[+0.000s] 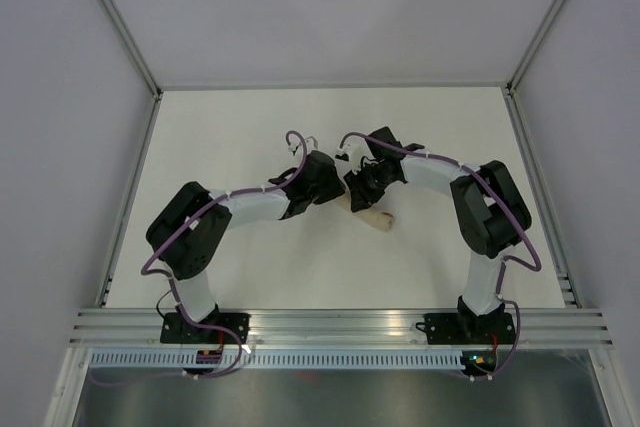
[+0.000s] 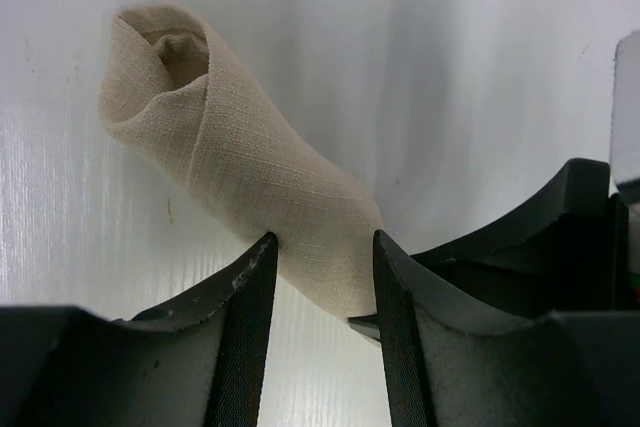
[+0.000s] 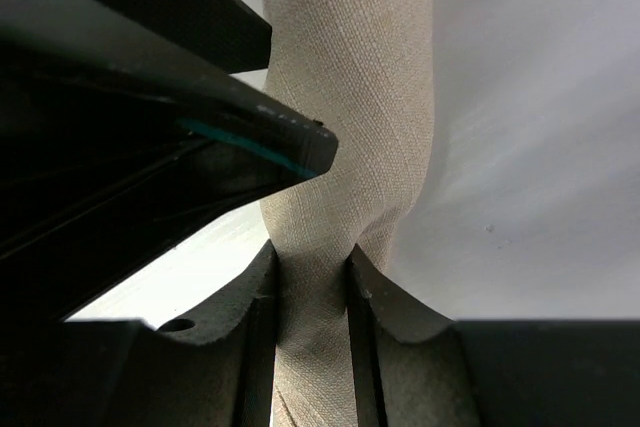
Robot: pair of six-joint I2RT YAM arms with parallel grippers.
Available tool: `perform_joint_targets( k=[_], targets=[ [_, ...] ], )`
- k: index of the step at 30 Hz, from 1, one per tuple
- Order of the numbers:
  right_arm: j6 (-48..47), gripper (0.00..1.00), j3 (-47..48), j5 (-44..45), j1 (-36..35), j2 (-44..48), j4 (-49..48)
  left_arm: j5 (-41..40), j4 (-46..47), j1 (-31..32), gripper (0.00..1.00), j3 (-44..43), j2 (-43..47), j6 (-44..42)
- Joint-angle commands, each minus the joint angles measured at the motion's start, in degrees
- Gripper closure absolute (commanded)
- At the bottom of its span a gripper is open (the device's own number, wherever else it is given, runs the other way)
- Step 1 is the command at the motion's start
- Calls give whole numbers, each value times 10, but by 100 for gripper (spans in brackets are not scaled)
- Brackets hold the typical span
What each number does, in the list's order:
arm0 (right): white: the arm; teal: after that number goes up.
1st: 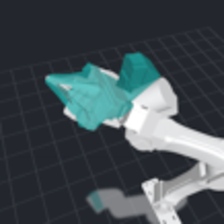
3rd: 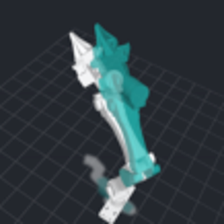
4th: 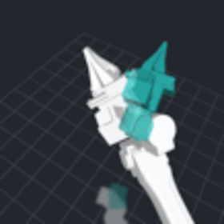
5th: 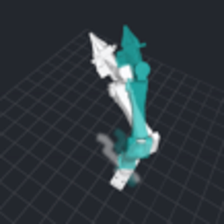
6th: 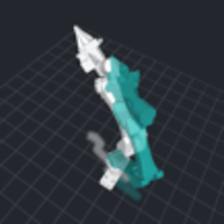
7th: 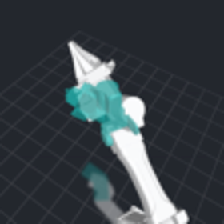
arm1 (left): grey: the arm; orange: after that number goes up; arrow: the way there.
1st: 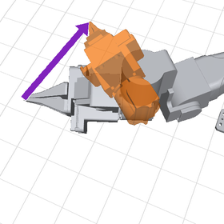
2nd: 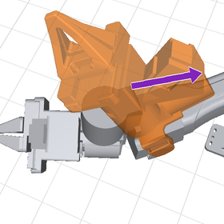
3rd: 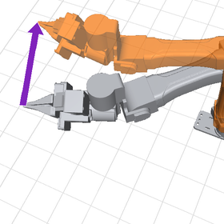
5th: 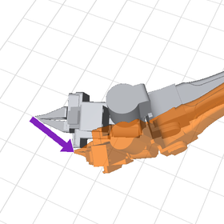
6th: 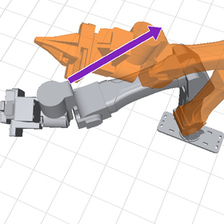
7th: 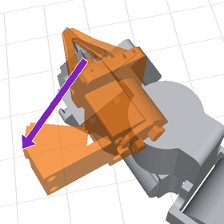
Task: Fold the napkin, place the utensils inside, and roll it up
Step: Roll the napkin at the center of the board, then adjust the napkin at the center of the board.
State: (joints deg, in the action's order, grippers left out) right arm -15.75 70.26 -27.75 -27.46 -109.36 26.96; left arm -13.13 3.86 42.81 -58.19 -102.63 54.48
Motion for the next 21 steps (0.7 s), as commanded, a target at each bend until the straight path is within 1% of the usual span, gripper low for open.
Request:
perform_joint_targets(
  k=[1,8,11,12,15,18,21],
  targets=[
    [19,75,10,-13,-4,-16,24,6,-10,-14,52,-32,-18,-18],
    [19,62,23,-13,2,-5,29,25,-25,-33,52,-59,-42,-37],
    [18,54,31,-15,8,3,31,31,-35,-35,52,-79,-55,-48],
    [19,50,33,-17,12,5,31,31,-35,-36,52,-84,-57,-54],
    [18,42,45,-27,22,14,40,37,-53,-40,52,-105,-64,-63],
    [17,39,51,-32,33,27,42,46,-65,-45,52,-126,-76,-74],
    [20,38,57,-37,43,35,42,51,-78,-47,52,-142,-86,-85]
  ],
)
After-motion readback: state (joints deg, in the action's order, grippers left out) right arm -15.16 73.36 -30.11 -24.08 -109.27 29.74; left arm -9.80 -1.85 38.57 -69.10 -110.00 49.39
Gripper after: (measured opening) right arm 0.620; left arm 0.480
